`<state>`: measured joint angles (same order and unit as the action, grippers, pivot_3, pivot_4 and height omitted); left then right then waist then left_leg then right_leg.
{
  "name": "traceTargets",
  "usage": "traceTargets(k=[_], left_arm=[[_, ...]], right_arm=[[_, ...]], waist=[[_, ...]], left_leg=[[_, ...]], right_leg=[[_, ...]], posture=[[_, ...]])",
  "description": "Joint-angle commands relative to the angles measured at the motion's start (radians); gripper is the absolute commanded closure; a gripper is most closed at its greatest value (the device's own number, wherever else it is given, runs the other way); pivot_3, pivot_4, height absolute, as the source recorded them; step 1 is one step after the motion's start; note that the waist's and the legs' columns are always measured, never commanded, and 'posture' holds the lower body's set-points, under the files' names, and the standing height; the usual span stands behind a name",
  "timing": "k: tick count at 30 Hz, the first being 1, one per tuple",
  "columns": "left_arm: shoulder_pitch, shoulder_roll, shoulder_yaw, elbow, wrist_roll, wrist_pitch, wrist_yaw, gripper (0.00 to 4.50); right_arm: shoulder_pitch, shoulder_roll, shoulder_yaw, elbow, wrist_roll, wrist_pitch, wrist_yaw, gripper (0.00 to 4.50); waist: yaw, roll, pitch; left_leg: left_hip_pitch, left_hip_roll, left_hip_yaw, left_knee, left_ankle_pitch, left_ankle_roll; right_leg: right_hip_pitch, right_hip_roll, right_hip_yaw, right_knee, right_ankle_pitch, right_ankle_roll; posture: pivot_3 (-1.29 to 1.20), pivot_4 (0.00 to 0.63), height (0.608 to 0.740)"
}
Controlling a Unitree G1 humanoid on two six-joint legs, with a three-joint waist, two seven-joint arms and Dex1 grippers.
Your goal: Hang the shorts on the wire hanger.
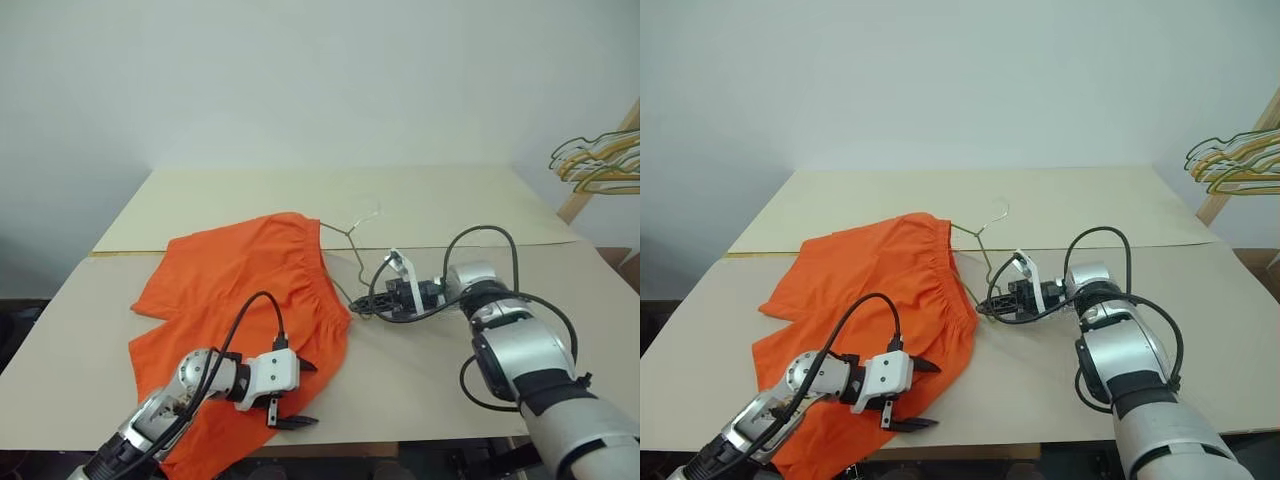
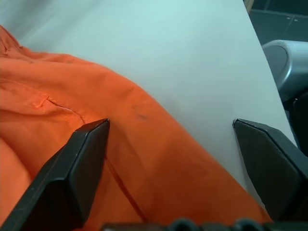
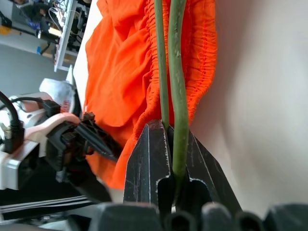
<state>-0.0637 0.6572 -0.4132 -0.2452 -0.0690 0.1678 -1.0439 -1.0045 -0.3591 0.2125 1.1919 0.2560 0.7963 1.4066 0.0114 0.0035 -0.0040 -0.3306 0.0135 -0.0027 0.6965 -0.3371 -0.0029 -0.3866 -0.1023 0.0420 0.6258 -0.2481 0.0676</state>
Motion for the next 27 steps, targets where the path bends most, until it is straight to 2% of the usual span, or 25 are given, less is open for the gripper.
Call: traceTargets(k=[1,7,9,14,17,21,24,27], left_arm=[[-0.007,-0.015,0.027,0.02,0.02,-0.027,0.045,0.03],[-0.028,-0.02,0.14,-0.054,-0.11,-0.012,0.036,0.03],[-0.044,0.001,0.172,-0.081,-0.178,-0.001,-0.02,0.03],[-0.094,0.057,0.193,-0.103,-0.181,-0.019,-0.073,0.03],[-0.151,0.07,0.269,-0.12,-0.263,0.024,-0.078,0.03],[-0.321,0.082,0.381,-0.04,-0.313,0.056,-0.045,0.03],[-0.481,0.106,0.409,0.087,-0.29,0.058,-0.055,0.03],[-0.64,0.158,0.393,0.256,-0.256,0.025,-0.15,0.03]], right_arm=[[0.059,-0.01,-0.043,-0.154,-0.003,-0.125,-0.002,4.5],[0.229,-0.012,-0.09,-0.444,0.003,-0.253,-0.096,4.5],[0.253,-0.009,-0.095,-0.488,0.001,-0.244,-0.129,4.5],[0.313,-0.015,-0.084,-0.578,0.002,-0.237,-0.14,4.5],[0.346,-0.027,-0.075,-0.647,0.001,-0.232,-0.142,4.5],[0.398,-0.061,-0.055,-0.767,-0.021,-0.26,-0.153,4.5],[0.427,-0.096,-0.041,-0.852,-0.03,-0.256,-0.159,4.5],[0.441,-0.133,-0.031,-0.926,-0.025,-0.209,-0.163,4.5]], waist=[[0.0,0.0,0.0],[-0.007,0.0,0.0],[-0.013,-0.001,0.001],[-0.026,-0.001,0.001],[-0.03,-0.002,0.002],[-0.027,-0.004,0.004],[-0.035,-0.004,0.004],[-0.046,-0.005,0.005]], left_leg=[[0.0,0.0,0.0,0.0,0.0,0.0],[-0.001,0.0,0.0,0.0,0.0,0.0],[-0.002,0.0,0.0,0.0,0.0,0.0],[-0.001,0.0,0.0,0.0,0.0,0.0],[-0.001,0.0,0.0,0.0,0.0,0.0],[-0.002,0.0,-0.001,0.0,0.0,0.0],[-0.001,0.0,-0.001,0.0,0.0,0.0],[-0.002,0.0,-0.002,0.0,0.0,0.0]], right_leg=[[0.0,0.0,0.0,0.0,0.0,0.0],[-0.001,0.0,0.0,0.0,0.0,0.0],[-0.002,0.0,0.0,0.0,0.0,0.0],[-0.001,0.0,0.0,-0.001,0.0,0.0],[-0.001,0.0,0.0,-0.001,0.0,0.0],[-0.001,0.0,0.0,-0.002,0.0,0.0],[-0.001,0.0,0.0,-0.001,0.0,0.0],[-0.001,0.0,0.0,-0.002,0.0,0.0]], posture=[[0.07,0.0,0.74],[0.06,0.0,0.74],[0.04,0.0,0.74],[0.03,0.0,0.74],[0.03,0.0,0.74],[0.01,0.0,0.74],[0.01,0.0,0.74],[0.0,0.0,0.74]])
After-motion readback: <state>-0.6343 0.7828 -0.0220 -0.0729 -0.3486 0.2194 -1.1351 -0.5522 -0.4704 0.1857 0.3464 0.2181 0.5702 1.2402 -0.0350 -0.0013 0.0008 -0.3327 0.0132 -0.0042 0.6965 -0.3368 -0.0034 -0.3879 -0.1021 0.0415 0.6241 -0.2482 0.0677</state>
